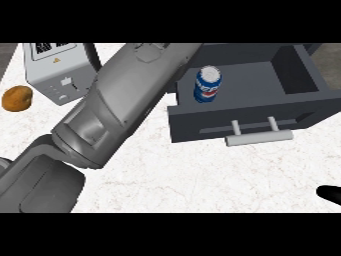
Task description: Pick up the can, place it into the drawer and close the drawer
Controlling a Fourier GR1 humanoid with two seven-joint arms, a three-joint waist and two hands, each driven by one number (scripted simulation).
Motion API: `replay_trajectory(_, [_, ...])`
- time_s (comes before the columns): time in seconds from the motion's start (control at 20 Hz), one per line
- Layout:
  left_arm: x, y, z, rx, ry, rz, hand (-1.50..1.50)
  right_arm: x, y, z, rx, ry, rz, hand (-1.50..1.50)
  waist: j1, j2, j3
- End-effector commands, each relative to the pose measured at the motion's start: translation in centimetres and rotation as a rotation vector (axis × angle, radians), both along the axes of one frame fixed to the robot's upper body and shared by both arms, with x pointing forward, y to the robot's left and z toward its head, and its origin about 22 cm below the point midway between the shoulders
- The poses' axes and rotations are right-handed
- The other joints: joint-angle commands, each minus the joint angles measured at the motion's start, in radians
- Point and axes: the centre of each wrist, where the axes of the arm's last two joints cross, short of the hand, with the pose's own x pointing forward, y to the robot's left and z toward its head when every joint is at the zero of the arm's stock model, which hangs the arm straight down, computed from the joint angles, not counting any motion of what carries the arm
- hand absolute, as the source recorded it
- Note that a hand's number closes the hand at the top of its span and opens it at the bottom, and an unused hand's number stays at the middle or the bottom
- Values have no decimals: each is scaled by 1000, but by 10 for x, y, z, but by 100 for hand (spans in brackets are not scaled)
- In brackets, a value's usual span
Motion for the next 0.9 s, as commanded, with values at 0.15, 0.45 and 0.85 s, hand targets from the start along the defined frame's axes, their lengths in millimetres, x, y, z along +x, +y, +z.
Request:
replay_trajectory(0.15, [-2,-4,12,-65,5,7,-150,20,5,7,-206,-88,3,-150,18,6,0])
replay_trajectory(0.45, [-1,-3,12,-119,-3,2,-150,38,19,8,-458,-81,-3,-150,29,9,-1])
replay_trajectory(0.85, [1,1,1,-93,-21,-2,-150,78,53,-22,-672,-63,-18,-150,60,-2,-1])
